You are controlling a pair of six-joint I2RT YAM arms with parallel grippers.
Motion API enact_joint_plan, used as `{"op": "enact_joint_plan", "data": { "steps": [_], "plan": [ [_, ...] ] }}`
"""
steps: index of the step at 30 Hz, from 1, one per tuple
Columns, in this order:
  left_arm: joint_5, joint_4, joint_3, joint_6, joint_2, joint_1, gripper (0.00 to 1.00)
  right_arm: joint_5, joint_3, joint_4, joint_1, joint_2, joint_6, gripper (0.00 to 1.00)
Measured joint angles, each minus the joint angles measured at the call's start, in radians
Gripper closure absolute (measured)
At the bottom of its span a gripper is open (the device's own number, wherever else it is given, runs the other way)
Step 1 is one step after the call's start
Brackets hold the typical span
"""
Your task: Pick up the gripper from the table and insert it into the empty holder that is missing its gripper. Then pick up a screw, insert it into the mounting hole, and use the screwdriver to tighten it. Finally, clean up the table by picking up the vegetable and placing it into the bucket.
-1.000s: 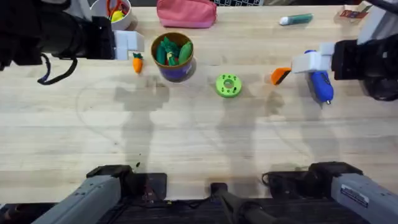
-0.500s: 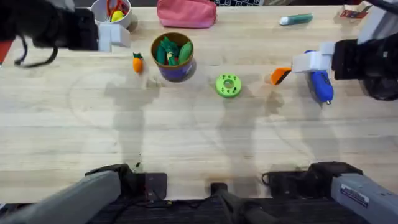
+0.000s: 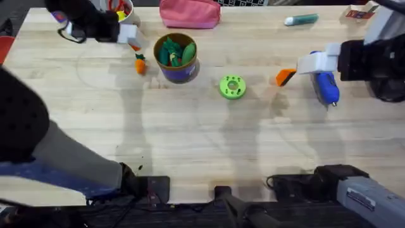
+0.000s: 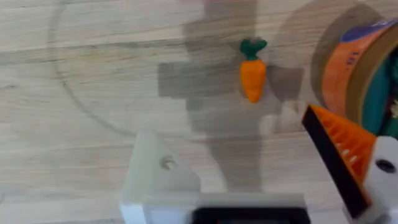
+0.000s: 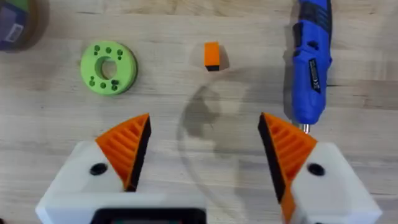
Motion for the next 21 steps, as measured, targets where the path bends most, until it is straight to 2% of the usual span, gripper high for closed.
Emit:
{"op": "enact_joint_plan", "data": {
  "steps": [16, 21],
  "plan": [
    [0.000, 0.077, 0.002, 0.003, 0.237, -0.019, 0.004, 0.000, 0.000, 0.000, 0.000, 0.000, 0.000, 0.007],
    [0.001, 0.087, 0.002, 0.003, 0.291, -0.019, 0.090, 0.000, 0.000, 0.000, 0.000, 0.000, 0.000, 0.008]
  ]
}}
